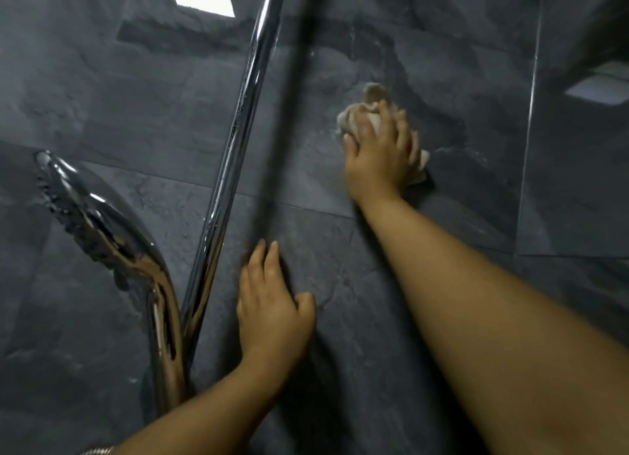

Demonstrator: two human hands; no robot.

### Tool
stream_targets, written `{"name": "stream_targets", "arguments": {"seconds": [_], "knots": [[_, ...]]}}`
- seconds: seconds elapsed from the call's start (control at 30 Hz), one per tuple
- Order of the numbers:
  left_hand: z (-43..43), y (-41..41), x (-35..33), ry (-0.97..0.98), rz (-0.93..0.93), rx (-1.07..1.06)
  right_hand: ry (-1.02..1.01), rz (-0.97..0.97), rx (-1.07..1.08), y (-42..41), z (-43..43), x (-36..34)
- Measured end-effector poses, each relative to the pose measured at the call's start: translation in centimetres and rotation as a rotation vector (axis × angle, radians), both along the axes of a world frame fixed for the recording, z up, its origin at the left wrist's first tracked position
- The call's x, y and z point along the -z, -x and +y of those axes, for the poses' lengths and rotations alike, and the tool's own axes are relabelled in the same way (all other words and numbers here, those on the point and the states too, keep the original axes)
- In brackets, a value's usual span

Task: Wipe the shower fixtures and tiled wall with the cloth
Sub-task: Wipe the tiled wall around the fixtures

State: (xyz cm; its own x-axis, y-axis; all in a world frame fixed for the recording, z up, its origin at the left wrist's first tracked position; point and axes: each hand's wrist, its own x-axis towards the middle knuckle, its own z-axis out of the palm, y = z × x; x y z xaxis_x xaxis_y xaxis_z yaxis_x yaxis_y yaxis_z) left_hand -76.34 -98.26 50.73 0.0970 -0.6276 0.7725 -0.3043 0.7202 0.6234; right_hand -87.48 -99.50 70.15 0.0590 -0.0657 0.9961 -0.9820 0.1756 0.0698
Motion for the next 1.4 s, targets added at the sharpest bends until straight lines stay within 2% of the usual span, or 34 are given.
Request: {"name": "stream_targets", "arguments": {"seconds": [0.1, 0.23, 0.3, 0.33, 0.4, 0.5, 0.57, 0.63, 0.73, 0.87, 0.97, 1.03, 1.17, 1.23, 1.27, 1.3, 1.4], "knots": [[0.2, -0.1, 0.2, 0.025, 0.073, 0.037, -0.040, 0.327, -0.058, -0.3, -1.1, 6.2], [1.1, -0.8, 0.4, -0.036, 0.173, 0.095, -0.278, 0.690, -0.147, 2.2, 1.0, 14.5], [1.2, -1.2, 0.7, -0.073, 0.128, 0.115, -0.396, 0.842, -0.096, 3.9, 2.0, 14.5], [1.1, -1.4, 1.0, -0.075, 0.086, 0.099, -0.418, 0.857, -0.067, 4.5, 2.0, 13.4], [0.9, -1.8, 1.2, -0.087, 0.041, 0.063, -0.341, 0.701, -0.038, 3.9, 1.8, 9.6], [0.7, -1.9, 1.3, -0.113, 0.054, 0.044, -0.196, 0.262, -0.069, -0.3, 1.0, 4.0], [0.6, -1.8, 1.7, -0.119, 0.070, 0.054, -0.150, 0.163, -0.057, -2.9, -0.8, 3.5], [0.4, -1.5, 2.5, -0.108, 0.095, 0.047, -0.128, 0.255, -0.088, -4.3, -2.2, 5.5], [0.4, -1.4, 3.6, -0.102, 0.138, 0.031, -0.174, 0.537, -0.104, -3.6, -2.6, 10.6], [1.0, -1.3, 4.7, -0.151, 0.152, 0.035, -0.340, 0.807, -0.115, 1.4, 0.4, 17.3], [1.4, -1.6, 5.0, -0.186, 0.090, 0.084, -0.473, 0.993, -0.076, 7.1, 3.4, 17.9], [1.5, -1.6, 4.8, -0.198, 0.026, 0.079, -0.406, 0.890, -0.043, 9.5, 4.5, 15.3], [1.9, -0.6, 3.9, -0.104, -0.078, 0.057, -0.086, 0.137, -0.021, 7.9, 3.9, 10.5], [2.2, 0.6, 3.4, -0.072, -0.111, 0.064, 0.016, -0.077, 0.002, 6.2, 2.8, 12.7], [2.4, 1.1, 3.5, -0.066, -0.126, 0.070, 0.015, -0.099, -0.007, 5.9, 2.4, 15.2], [2.5, 1.6, 3.8, -0.060, -0.141, 0.080, -0.026, -0.039, -0.020, 6.2, 2.4, 18.5], [2.5, 2.3, 5.1, -0.005, -0.231, 0.077, -0.262, 0.347, -0.036, 9.0, 4.8, 29.1]]}}
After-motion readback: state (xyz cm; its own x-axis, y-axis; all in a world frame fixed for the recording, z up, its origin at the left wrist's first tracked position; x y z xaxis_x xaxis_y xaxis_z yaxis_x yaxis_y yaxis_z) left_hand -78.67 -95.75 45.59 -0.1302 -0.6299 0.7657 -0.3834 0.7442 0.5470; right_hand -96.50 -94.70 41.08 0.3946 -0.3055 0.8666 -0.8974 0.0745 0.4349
